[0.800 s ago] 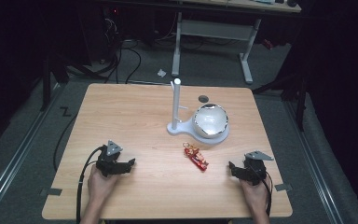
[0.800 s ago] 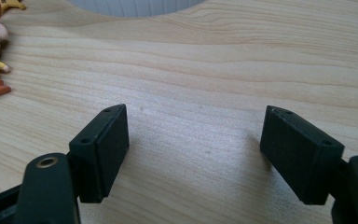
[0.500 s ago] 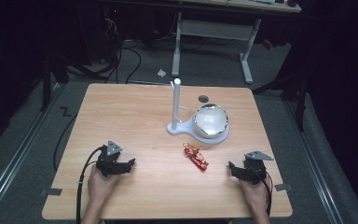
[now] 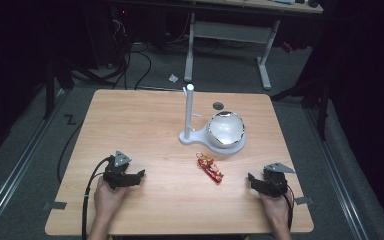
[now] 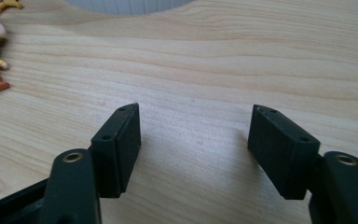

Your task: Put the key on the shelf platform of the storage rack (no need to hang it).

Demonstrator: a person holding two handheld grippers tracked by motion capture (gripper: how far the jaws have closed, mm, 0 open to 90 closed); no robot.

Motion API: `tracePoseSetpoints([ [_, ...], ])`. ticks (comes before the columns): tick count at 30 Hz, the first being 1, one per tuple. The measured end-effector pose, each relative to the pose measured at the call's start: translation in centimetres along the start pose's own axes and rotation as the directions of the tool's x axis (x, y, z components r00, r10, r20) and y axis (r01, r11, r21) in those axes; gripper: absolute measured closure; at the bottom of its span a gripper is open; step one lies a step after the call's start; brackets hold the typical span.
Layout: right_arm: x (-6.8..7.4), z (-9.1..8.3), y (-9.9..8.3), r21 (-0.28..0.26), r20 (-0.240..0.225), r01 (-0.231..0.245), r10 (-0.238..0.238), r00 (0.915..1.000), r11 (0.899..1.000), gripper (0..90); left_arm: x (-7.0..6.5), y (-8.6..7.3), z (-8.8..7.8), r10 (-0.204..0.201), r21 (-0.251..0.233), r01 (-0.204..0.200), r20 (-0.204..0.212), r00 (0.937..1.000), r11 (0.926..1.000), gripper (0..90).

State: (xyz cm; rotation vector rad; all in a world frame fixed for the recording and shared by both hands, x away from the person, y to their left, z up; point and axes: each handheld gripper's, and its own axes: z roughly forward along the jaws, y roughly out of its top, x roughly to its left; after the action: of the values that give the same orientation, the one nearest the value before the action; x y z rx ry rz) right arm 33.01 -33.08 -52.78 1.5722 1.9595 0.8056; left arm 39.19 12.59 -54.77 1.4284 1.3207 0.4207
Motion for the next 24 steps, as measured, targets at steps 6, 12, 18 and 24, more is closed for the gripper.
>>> tracePoseSetpoints([
  [6,-0.6,-0.7,-0.3,-0.017,-0.021,-0.028,0.028,0.9994,0.999,36.4,0.0,0.0,0.0,0.000,-0.001,0.000,-0.001,1.0000,1.0000,22.6],
  [12,-0.5,-1.7,0.0,-0.050,-0.031,-0.019,0.018,0.9993,0.999,38.7,0.0,0.0,0.0,-0.001,-0.001,0.001,-0.001,1.0000,1.0000,22.7],
  [18,0.3,-2.5,0.7,-0.079,-0.054,0.031,-0.035,0.9979,0.996,39.1,0.0,0.0,0.0,-0.003,-0.003,0.003,-0.004,1.0000,1.0000,22.9],
  [24,1.5,-2.7,1.2,-0.101,-0.089,0.051,-0.060,0.9942,0.994,40.3,0.0,0.0,0.0,-0.002,-0.003,0.002,-0.004,1.0000,1.0000,22.9],
])
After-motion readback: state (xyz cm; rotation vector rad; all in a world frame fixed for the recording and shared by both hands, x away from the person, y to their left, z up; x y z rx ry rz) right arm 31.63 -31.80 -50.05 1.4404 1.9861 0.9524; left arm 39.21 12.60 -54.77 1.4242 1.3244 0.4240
